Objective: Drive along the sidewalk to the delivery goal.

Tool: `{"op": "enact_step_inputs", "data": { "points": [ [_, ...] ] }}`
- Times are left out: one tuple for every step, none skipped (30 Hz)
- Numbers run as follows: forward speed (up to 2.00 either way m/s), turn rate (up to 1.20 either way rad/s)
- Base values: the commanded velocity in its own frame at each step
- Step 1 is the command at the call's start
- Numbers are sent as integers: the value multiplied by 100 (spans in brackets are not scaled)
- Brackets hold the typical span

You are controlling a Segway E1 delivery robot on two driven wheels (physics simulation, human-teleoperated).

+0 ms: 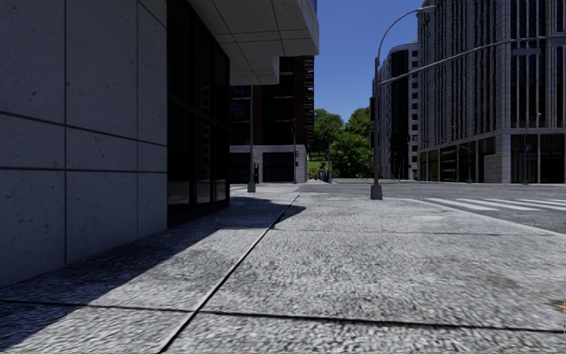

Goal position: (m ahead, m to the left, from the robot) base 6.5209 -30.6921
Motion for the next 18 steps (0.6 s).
{"op": "enact_step_inputs", "data": {
  "points": [
    [200,-25],
    [200,-25],
    [200,-25],
    [200,-25],
    [200,-25],
    [200,-26],
    [200,-28],
    [200,-28],
    [200,-29],
    [199,-30],
    [195,-31],
    [193,-31],
    [188,-32],
    [185,-32],
    [185,-32],
    [184,-32],
    [184,-32],
    [180,-32]
  ]
}}
